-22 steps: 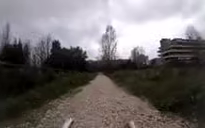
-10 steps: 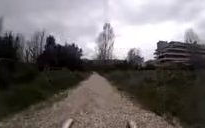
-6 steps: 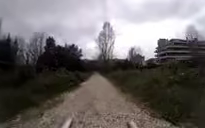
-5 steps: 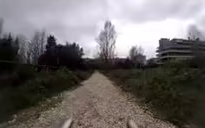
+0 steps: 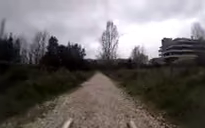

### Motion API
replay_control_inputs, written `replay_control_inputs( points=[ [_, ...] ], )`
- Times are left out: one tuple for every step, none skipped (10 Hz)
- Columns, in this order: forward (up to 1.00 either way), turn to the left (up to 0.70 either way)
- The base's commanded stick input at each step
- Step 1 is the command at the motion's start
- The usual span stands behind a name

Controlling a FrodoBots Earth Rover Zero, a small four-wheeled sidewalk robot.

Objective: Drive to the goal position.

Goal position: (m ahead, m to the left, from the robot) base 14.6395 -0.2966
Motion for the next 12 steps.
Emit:
replay_control_inputs(
  points=[
    [0.7,0.0],
    [0.7,0.0],
    [0.7,0.0],
    [0.7,0.0],
    [0.7,0.0],
    [0.7,0.0],
    [0.7,0.0],
    [0.7,0.0],
    [0.7,0.0],
    [0.7,0.0],
    [0.7,0.0],
    [0.7,0.0]
  ],
)
